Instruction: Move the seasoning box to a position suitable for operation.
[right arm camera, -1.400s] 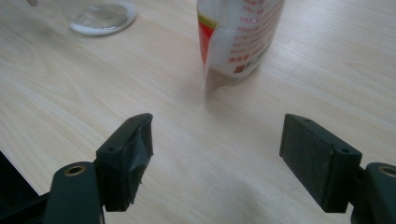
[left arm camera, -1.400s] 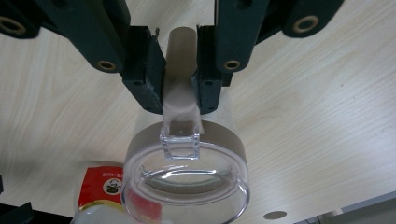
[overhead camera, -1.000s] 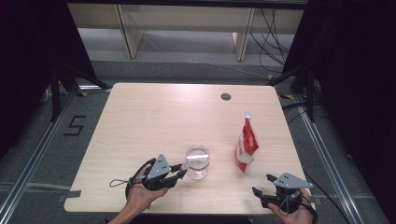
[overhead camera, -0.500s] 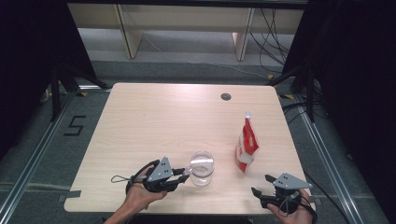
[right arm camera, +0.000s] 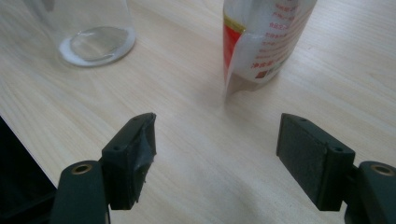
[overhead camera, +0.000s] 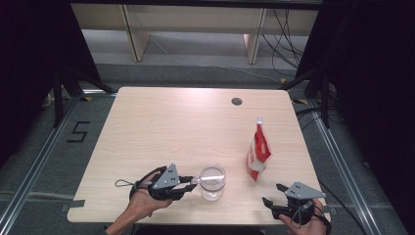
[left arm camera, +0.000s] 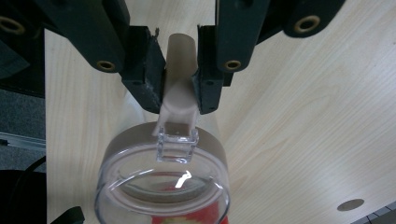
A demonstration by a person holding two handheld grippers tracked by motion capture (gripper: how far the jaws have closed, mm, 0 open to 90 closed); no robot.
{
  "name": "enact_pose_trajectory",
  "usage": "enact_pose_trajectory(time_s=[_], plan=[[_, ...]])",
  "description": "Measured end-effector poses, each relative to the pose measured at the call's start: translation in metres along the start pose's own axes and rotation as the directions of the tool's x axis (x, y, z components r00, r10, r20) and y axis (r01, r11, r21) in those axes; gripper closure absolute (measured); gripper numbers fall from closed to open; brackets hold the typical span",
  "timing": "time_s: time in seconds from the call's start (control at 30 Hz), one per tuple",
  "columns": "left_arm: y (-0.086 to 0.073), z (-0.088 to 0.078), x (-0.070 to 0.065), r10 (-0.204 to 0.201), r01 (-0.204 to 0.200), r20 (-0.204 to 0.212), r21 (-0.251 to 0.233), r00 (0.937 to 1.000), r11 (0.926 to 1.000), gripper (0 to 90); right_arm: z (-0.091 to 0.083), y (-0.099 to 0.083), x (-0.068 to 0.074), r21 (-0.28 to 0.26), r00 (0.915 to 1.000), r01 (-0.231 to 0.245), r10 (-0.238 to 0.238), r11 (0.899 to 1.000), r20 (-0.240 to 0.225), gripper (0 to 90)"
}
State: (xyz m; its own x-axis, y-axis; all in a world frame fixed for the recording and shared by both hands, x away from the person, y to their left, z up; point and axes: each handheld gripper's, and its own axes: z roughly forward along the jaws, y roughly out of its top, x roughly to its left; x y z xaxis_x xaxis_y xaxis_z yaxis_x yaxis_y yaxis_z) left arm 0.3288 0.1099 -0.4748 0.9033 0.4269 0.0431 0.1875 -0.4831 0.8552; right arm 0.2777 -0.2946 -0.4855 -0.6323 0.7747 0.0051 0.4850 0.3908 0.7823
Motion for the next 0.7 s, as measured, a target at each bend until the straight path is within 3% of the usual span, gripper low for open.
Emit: enact_pose_trajectory(time_s=[0.1,0.13,0.23,0.27,0.3,0.33,0.43,0.47,0.53,0.67,0.7], plan=[[0.000,0.000,0.000,0.005,-0.005,-0.001,0.002,1.0000,1.0000,71.6,0.000,0.000,0.002,0.008,0.9999,-0.015,0.015,1.000,0.002,29.0],[0.000,0.000,0.000,0.002,-0.002,-0.001,-0.003,1.0000,1.0000,71.6,0.000,0.000,0.000,0.003,1.0000,0.007,-0.007,1.000,0.003,29.0],[0.000,0.000,0.000,0.006,-0.006,-0.004,0.000,1.0000,1.0000,70.7,0.000,0.000,0.000,0.003,1.0000,0.006,-0.006,1.000,0.004,29.0],[0.000,0.000,0.000,0.006,-0.006,-0.004,-0.001,1.0000,1.0000,69.3,-0.001,0.000,0.003,0.011,0.9997,-0.025,0.025,1.000,0.002,29.0],[0.000,0.000,0.000,0.006,-0.006,-0.004,-0.001,1.0000,1.0000,67.3,-0.001,0.000,0.003,0.011,0.9997,-0.025,0.025,1.000,0.002,29.0],[0.000,0.000,-0.001,0.001,-0.001,-0.002,-0.002,1.0000,1.0000,67.3,0.000,0.001,0.001,-0.005,1.0000,0.002,-0.002,1.000,-0.001,29.0],[0.000,-0.003,-0.002,-0.003,0.003,0.000,-0.007,1.0000,1.0000,59.0,0.000,0.001,0.003,-0.007,0.9999,0.007,-0.007,1.000,-0.009,29.1],[0.001,-0.005,-0.003,-0.013,0.013,0.003,-0.015,0.9999,0.9998,59.0,0.000,0.002,0.002,-0.014,0.9992,0.038,-0.038,0.999,-0.014,29.9],[0.002,-0.010,-0.004,-0.020,0.020,0.000,-0.034,0.9998,0.9992,55.8,0.000,0.003,0.003,-0.018,0.9985,0.053,-0.054,0.998,-0.013,30.7],[0.005,-0.018,-0.003,-0.058,0.057,-0.018,-0.064,0.9981,0.9963,49.6,-0.001,0.003,0.004,-0.019,0.9991,0.039,-0.039,0.999,-0.015,30.7],[0.005,-0.021,-0.003,-0.066,0.065,-0.015,-0.071,0.9977,0.9954,48.7,-0.001,0.003,0.003,-0.026,0.9980,0.062,-0.063,0.998,-0.012,30.7]])
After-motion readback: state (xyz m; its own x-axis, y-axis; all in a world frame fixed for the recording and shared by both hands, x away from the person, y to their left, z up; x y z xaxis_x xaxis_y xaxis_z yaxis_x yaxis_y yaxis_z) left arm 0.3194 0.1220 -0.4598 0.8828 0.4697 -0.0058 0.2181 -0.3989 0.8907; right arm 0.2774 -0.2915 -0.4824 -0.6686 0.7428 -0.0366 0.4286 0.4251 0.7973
